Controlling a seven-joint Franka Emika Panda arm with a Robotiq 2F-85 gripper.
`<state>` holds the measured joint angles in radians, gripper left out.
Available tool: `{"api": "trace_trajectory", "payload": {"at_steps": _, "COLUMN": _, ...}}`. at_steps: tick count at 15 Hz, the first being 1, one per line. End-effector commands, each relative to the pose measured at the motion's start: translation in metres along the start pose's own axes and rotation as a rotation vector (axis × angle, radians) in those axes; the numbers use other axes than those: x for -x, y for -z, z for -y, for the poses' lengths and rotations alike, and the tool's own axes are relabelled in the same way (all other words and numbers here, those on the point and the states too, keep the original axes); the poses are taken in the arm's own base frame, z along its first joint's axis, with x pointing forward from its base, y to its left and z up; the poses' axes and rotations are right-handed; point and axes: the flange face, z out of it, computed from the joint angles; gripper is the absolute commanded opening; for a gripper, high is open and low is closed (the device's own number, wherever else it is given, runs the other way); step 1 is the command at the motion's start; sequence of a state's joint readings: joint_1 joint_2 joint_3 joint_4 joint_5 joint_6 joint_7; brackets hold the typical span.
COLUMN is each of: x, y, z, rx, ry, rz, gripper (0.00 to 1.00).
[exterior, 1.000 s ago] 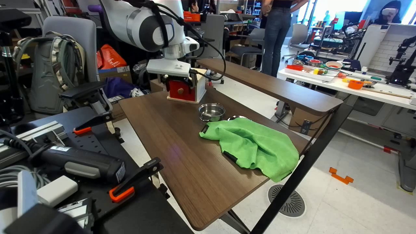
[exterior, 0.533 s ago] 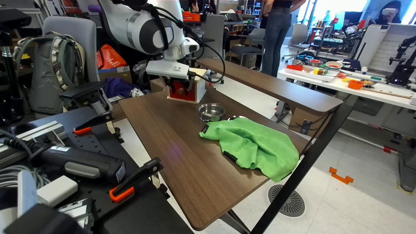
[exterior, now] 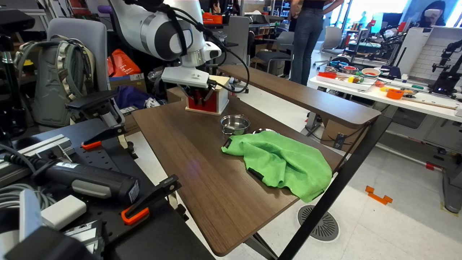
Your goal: Open the drawer
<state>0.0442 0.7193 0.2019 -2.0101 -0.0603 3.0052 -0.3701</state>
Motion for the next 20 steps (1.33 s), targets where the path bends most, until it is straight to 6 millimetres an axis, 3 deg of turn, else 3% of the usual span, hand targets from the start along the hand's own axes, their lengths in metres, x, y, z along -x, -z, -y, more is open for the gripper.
{"api": "trace_trajectory", "payload": {"at_steps": 1, "x": 0.001, "y": 0.001, "z": -0.002, "rx": 0.005, "ry": -0.025, "rz": -0.008, "gripper": 0.07}}
{"api": "trace_trajectory", "payload": {"at_steps": 20, "x": 0.027, "y": 0.025, "z": 0.006, "rx": 0.006, "ry": -0.106, "rz": 0.051, "gripper": 0.07}}
